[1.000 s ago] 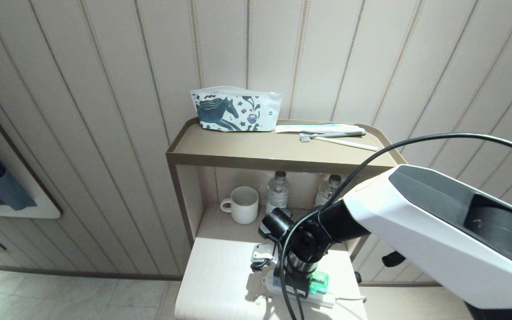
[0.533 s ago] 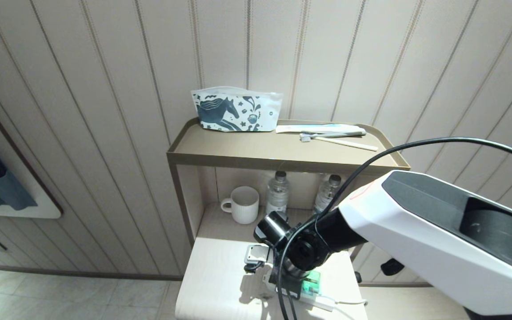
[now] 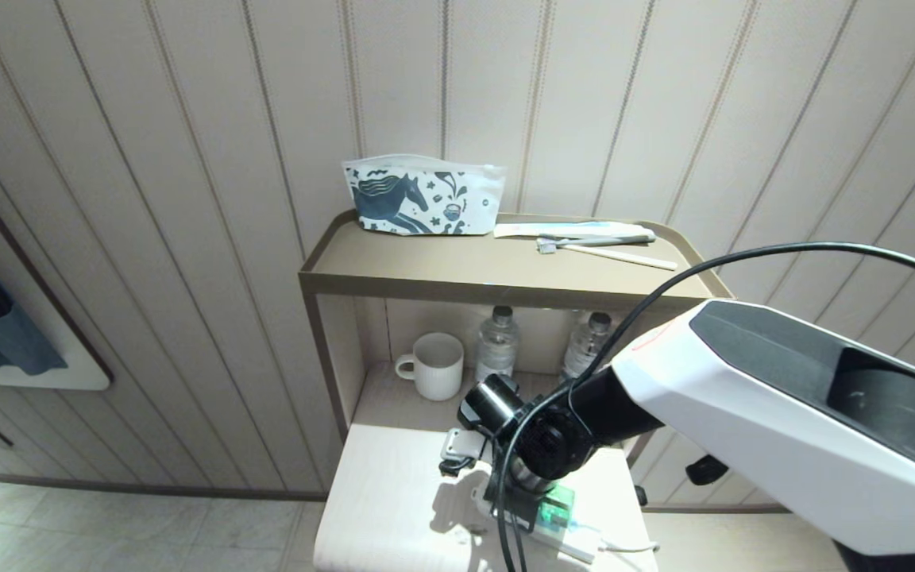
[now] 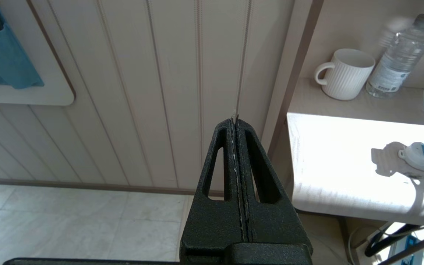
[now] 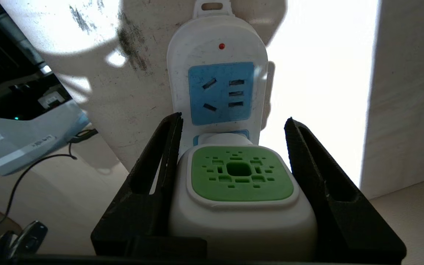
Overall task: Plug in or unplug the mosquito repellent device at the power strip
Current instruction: Insert the plug into the socket
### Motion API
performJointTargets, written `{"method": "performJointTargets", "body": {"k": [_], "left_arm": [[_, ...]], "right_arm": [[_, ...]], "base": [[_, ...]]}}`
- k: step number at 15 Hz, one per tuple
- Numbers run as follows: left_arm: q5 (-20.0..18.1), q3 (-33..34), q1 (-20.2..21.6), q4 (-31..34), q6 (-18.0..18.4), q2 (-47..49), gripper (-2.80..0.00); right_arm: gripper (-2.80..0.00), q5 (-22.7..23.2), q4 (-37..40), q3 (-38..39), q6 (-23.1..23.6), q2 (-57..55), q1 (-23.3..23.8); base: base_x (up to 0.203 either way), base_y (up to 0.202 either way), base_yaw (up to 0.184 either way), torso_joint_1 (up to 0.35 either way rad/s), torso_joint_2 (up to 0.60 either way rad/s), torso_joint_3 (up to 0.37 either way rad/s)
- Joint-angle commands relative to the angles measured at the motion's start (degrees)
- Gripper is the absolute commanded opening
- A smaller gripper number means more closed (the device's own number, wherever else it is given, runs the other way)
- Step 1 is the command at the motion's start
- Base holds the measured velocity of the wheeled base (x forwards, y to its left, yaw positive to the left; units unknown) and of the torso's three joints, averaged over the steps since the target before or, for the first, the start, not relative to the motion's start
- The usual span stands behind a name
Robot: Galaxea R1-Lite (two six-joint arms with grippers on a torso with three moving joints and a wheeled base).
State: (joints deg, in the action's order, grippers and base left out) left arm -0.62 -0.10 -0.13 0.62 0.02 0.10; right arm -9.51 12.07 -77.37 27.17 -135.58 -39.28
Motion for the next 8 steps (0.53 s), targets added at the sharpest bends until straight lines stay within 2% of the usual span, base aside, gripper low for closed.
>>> {"method": "performJointTargets", "body": {"k": [1, 8], "left_arm": [[0.0, 0.0, 0.0, 0.0, 0.0, 0.1, -2.80], [0.0, 0.1, 0.0, 0.0, 0.1, 0.1, -2.80]], "right_arm": [[-2.80, -0.2, 0.0, 1.8, 0.0, 1.0, 0.6], [-2.80, -0.2, 0.0, 3.2, -3.5, 2.5, 0.5]], "base": [[0.000, 0.000, 0.000, 0.000, 0.00, 0.000], [0.000, 0.000, 0.000, 0.000, 0.00, 0.000]]}}
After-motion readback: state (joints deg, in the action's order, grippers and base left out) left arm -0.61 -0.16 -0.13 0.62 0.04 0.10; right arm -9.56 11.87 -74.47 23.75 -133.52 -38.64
